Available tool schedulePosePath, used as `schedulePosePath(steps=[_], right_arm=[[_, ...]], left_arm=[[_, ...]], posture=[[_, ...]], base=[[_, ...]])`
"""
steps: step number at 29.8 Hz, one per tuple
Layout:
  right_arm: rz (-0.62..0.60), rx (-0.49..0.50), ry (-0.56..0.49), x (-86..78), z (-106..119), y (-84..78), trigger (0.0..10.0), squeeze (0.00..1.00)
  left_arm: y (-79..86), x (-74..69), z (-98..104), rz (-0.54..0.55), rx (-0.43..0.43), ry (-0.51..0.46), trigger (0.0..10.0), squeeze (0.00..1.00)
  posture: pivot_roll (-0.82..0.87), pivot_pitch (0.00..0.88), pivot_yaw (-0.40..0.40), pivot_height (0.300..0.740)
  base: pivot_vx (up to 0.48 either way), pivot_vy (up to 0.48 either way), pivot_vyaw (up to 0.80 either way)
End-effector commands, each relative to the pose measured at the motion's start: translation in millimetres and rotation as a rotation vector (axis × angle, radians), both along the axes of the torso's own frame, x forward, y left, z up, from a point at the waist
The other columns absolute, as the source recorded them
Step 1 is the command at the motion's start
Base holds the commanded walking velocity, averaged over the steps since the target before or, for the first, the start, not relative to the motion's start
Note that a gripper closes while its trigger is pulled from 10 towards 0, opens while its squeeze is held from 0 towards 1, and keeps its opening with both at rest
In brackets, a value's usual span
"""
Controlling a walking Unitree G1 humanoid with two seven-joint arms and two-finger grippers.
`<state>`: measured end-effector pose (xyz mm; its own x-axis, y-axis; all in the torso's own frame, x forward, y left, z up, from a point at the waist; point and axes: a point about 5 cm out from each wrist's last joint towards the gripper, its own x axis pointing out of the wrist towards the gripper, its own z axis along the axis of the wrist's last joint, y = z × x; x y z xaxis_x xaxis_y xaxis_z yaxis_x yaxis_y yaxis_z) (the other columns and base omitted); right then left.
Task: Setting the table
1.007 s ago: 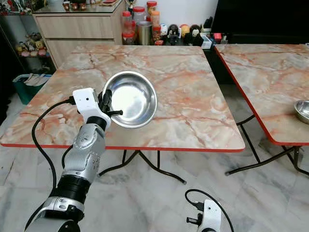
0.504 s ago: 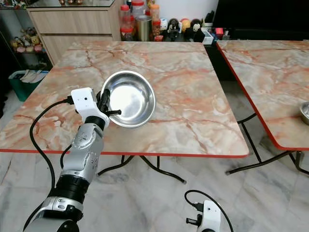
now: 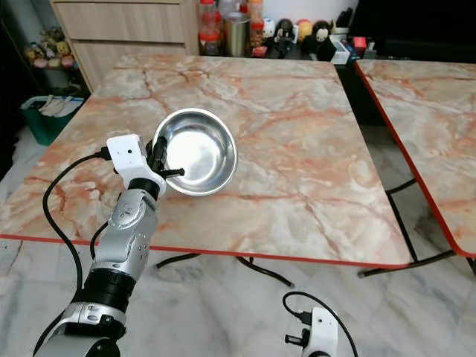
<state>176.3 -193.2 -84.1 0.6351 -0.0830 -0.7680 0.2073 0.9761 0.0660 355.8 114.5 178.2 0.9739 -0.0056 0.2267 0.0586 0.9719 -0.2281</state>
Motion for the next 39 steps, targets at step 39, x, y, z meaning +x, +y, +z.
schedulePosePath(steps=[39], right_arm=[[0.001, -0.003, 0.022, -7.5, -3, -0.4, 10.0, 0.00]], left_arm=[[-5.0, -6.1, -20, -0.134, -0.205, 0.138, 10.0, 0.00]], posture=[[-0.02, 0.070, -0.015, 0.740]], base=[[0.260, 0.000, 0.00]])
